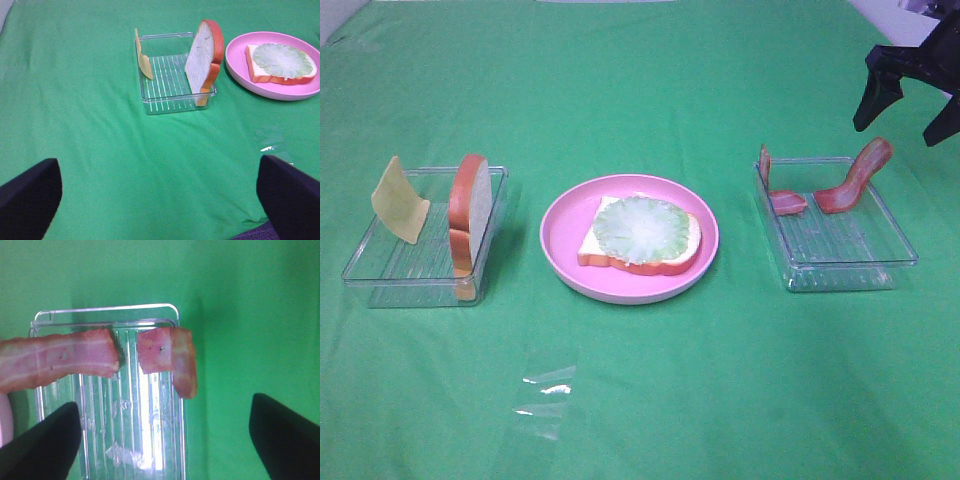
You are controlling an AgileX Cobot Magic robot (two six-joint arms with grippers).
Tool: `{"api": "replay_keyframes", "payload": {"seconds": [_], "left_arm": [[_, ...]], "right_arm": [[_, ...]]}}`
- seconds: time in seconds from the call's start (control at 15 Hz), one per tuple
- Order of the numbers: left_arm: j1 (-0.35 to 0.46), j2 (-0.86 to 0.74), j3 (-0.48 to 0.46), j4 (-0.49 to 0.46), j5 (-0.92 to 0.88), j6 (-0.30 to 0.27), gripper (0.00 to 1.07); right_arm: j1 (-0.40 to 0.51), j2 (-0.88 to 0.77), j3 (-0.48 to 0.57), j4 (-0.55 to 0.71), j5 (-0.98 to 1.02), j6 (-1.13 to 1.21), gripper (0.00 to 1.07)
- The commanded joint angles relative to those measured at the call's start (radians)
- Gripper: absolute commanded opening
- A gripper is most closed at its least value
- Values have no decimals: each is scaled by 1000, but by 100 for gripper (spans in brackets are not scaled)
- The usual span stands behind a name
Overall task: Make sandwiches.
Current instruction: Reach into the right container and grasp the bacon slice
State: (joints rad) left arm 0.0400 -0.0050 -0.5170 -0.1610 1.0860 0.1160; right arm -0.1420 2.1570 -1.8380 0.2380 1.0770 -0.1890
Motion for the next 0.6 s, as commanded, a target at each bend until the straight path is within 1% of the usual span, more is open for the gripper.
{"api": "replay_keyframes", "payload": {"seconds": [0.07,0.33,0.6], "left_arm": [[-4,-14,0,-9,-10,0,98],[-4,-14,0,-9,-10,0,98],[-4,-14,0,-9,-10,0,98]], "right_arm": [[-3,35,-5,-3,-51,-7,88],[-3,65,-5,20,-89,-15,88],[-3,105,-5,49,-84,-31,87]]}}
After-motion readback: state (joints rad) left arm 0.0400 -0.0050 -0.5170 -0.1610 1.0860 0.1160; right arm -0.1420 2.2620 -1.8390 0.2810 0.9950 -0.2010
